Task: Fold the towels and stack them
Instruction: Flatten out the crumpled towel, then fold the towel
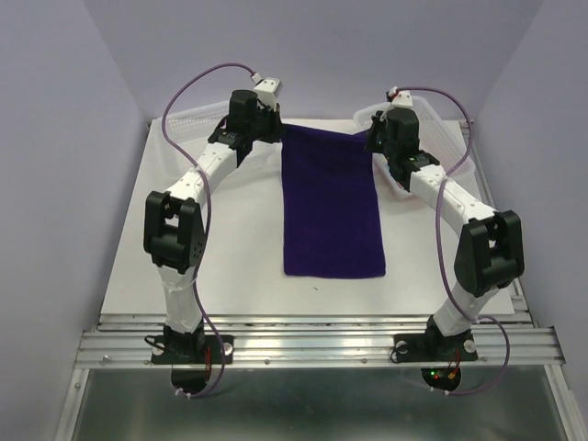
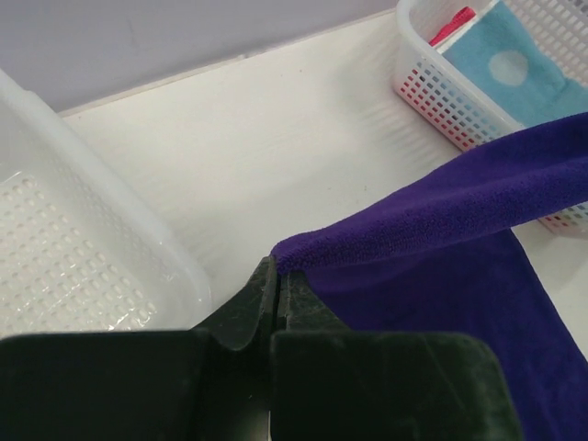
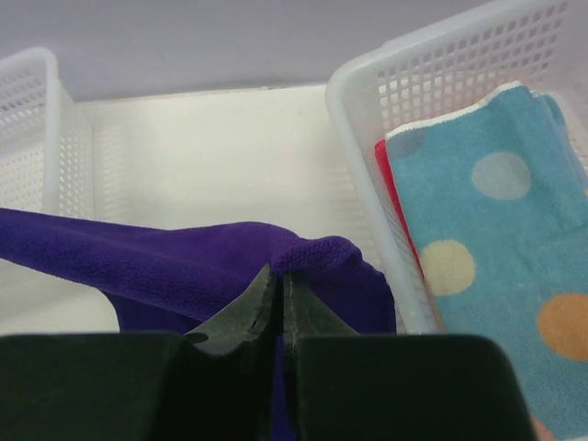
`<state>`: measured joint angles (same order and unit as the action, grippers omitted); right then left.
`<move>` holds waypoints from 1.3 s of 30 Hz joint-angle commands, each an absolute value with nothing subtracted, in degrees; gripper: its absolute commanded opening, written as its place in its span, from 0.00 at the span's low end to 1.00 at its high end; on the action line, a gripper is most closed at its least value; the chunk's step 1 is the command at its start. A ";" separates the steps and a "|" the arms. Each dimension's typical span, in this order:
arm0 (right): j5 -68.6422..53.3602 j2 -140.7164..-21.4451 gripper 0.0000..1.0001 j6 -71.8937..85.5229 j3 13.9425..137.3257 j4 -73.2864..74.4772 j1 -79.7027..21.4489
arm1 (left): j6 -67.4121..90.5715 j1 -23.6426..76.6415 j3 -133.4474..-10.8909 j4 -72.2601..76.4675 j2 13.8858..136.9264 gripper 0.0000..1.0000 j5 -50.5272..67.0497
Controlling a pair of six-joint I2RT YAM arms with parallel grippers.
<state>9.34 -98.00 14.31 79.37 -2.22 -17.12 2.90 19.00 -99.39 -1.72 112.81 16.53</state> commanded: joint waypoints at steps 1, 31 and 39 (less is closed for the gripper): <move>10.46 -97.21 0.01 14.32 84.29 -7.12 -16.52 | 0.44 18.55 -101.78 3.69 110.48 0.00 18.36; 2.55 -69.27 0.01 30.06 48.52 3.43 -16.79 | 7.11 32.60 -60.04 13.62 85.35 0.00 4.75; 0.27 -61.62 0.01 33.13 40.44 5.62 -16.96 | 10.28 34.45 -50.28 14.85 77.26 0.00 0.70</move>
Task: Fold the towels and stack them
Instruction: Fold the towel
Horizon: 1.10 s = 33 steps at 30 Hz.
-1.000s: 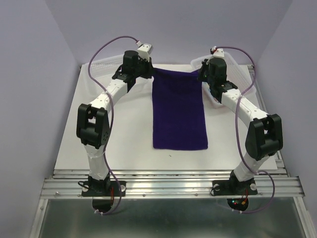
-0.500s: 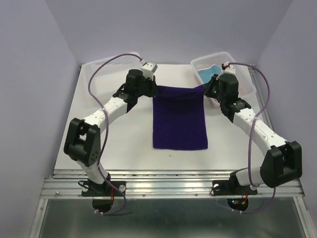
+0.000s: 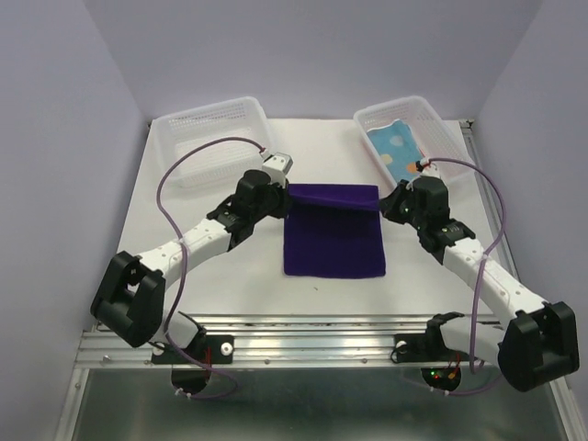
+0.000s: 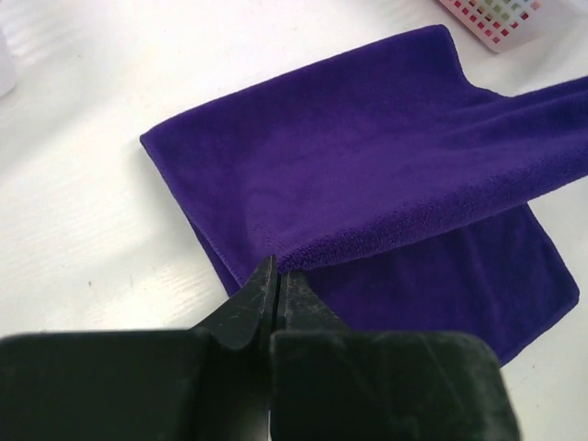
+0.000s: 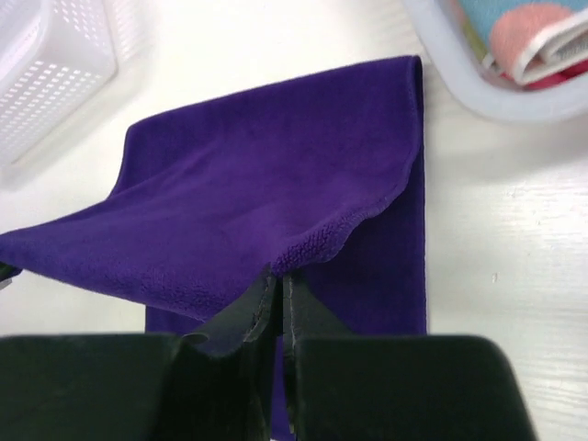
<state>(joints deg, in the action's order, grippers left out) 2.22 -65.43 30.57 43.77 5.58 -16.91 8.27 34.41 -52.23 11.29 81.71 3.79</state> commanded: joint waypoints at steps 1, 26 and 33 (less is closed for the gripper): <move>0.26 -61.00 0.01 33.48 39.82 5.71 -17.05 | 10.63 34.71 -49.06 14.94 76.91 0.00 0.96; -6.85 -56.86 0.01 39.02 22.50 7.83 -18.37 | 24.26 43.77 -31.64 15.91 73.38 0.00 -3.69; -7.74 -58.71 0.13 40.16 19.78 6.24 -18.46 | 27.50 47.46 -30.85 14.33 76.38 0.17 -6.41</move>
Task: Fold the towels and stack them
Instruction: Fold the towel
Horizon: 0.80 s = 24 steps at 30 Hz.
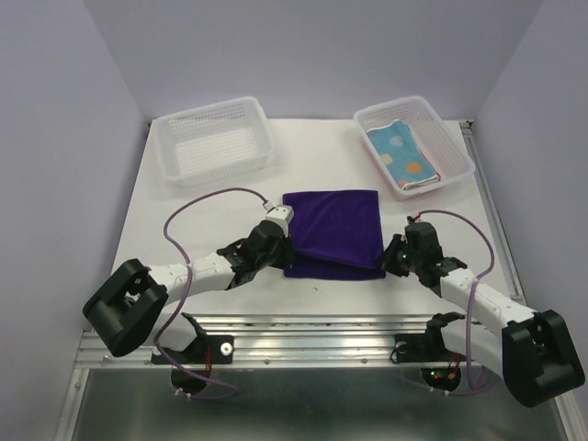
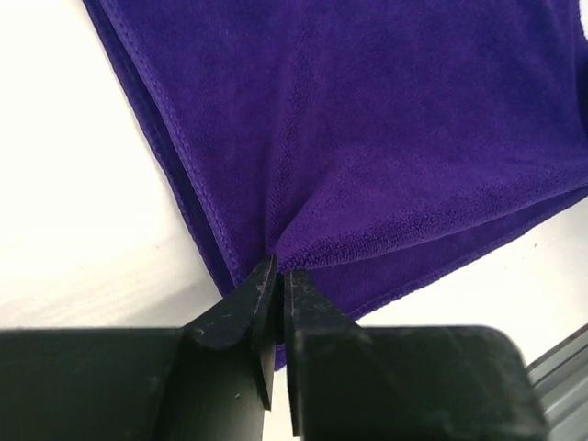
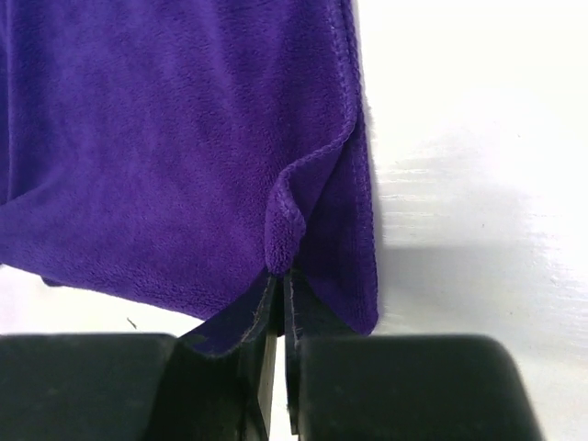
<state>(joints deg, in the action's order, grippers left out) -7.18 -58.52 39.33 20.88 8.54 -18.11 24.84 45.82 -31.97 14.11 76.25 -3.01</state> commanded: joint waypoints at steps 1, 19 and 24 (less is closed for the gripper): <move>-7.65 -58.88 0.17 40.17 19.60 6.50 -18.46 | 28.03 47.81 -31.02 13.72 76.29 0.20 -6.85; -5.72 -51.94 1.00 32.87 33.12 14.51 -18.46 | 30.59 52.83 -42.96 -4.04 66.27 0.99 -25.39; -8.95 -60.87 1.00 33.39 35.24 6.27 -18.46 | 26.90 47.91 -47.54 2.78 72.84 0.99 -20.76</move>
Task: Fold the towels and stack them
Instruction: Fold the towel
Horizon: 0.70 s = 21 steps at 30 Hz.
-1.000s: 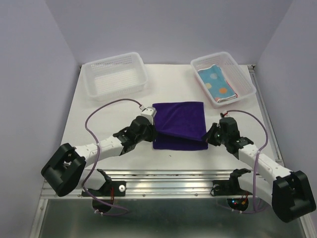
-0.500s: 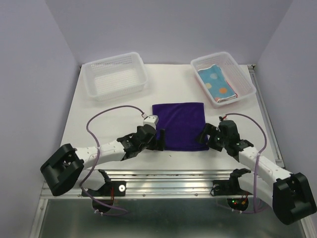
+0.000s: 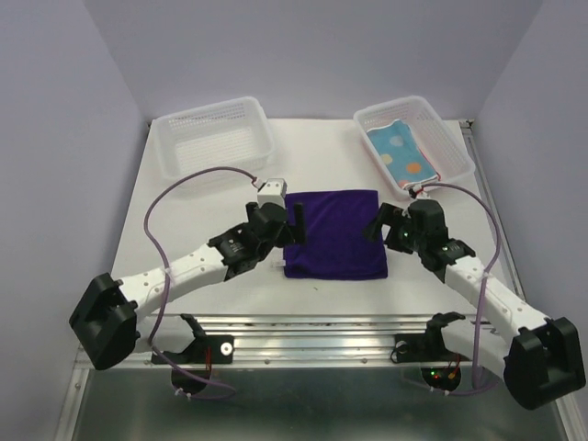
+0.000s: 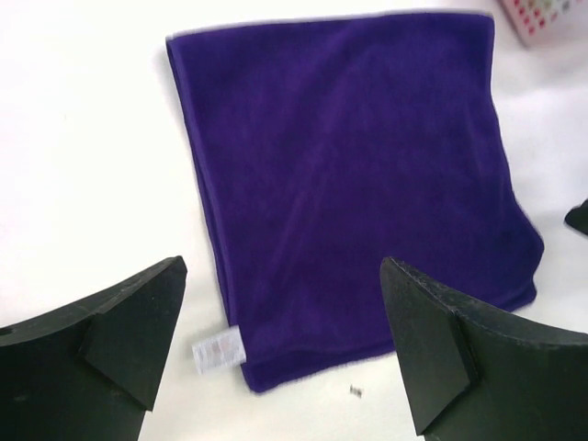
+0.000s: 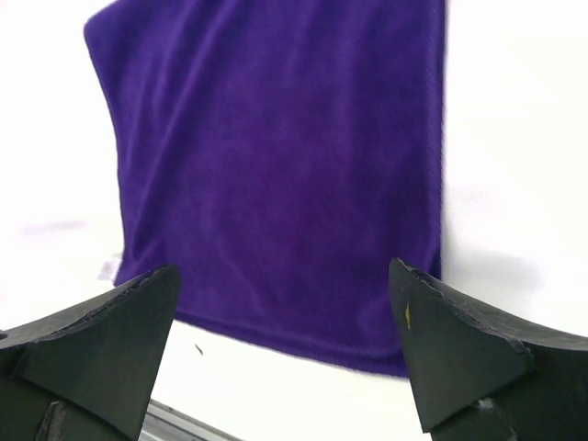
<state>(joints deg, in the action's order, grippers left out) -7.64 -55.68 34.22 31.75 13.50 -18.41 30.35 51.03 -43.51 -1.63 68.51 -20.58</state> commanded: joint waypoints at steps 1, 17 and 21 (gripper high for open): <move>-10.36 -62.56 1.00 33.66 35.51 4.85 -18.46 | 26.46 47.12 -49.29 3.94 74.25 0.99 -19.00; -13.98 -72.26 1.00 36.30 27.36 3.86 -22.23 | 35.06 46.14 -41.34 12.04 92.65 0.99 -1.49; -14.33 -64.71 1.00 39.19 21.72 6.59 -27.40 | 39.01 47.37 -32.02 12.57 84.76 0.99 -1.76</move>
<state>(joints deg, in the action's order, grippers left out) -14.02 -70.02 36.25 27.22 3.09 -22.70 34.04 45.80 -40.38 16.16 90.48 -2.98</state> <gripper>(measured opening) 0.999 0.986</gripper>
